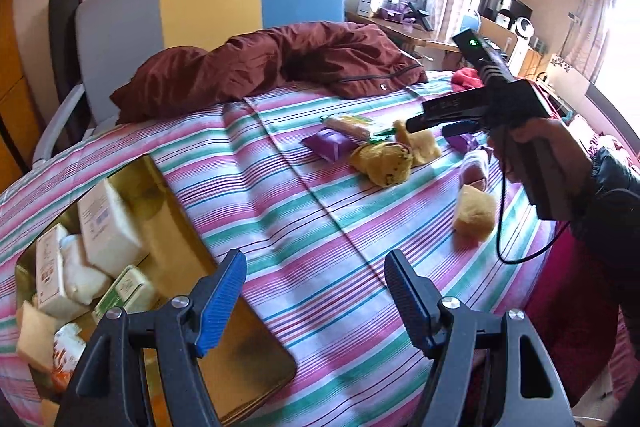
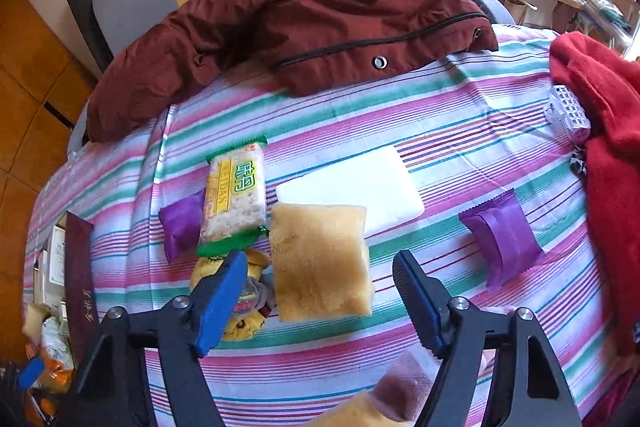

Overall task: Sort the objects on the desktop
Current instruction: 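Grasp the tan sponge pad with the right tool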

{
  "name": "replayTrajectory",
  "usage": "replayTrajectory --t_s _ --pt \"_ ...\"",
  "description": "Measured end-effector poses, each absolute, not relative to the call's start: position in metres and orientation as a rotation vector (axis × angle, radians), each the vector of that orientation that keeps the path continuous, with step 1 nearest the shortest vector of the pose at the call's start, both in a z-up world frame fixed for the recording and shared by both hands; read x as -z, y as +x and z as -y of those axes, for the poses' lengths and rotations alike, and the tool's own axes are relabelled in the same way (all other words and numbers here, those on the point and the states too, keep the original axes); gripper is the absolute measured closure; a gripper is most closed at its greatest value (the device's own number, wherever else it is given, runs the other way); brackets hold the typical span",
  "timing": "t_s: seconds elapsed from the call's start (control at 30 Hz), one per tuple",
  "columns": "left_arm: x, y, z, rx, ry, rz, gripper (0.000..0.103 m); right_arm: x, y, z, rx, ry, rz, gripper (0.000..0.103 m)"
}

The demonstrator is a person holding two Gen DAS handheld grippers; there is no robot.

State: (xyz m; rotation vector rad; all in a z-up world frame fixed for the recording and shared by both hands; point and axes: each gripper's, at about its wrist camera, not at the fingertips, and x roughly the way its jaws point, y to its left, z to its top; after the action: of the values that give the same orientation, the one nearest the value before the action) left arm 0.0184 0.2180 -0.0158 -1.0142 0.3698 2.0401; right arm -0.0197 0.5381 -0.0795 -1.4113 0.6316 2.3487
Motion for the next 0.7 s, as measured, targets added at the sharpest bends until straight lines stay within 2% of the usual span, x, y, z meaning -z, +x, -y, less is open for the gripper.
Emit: replayTrajectory --t_s 0.17,0.23,0.27,0.4,0.7 --pt "0.020 0.016 -0.233 -2.011 -1.021 -0.378 0.030 0.086 -0.027 -0.531 -2.350 -1.461 -0.583 0.032" --pt "0.022 0.014 -0.239 -2.002 -1.026 -0.387 0.030 0.090 -0.029 -0.529 -2.335 -1.485 -0.546 0.040" --pt "0.023 0.012 -0.243 -1.997 -1.030 -0.392 0.030 0.091 -0.030 -0.528 -2.327 -1.491 -0.523 0.047" --pt "0.028 0.001 -0.251 -1.986 -1.078 -0.375 0.030 0.090 -0.030 -0.525 -2.329 -1.495 -0.449 0.055" --pt "0.043 -0.053 -0.278 -1.935 -1.279 -0.224 0.034 0.070 -0.018 -0.531 -2.359 -1.403 -0.460 0.056"
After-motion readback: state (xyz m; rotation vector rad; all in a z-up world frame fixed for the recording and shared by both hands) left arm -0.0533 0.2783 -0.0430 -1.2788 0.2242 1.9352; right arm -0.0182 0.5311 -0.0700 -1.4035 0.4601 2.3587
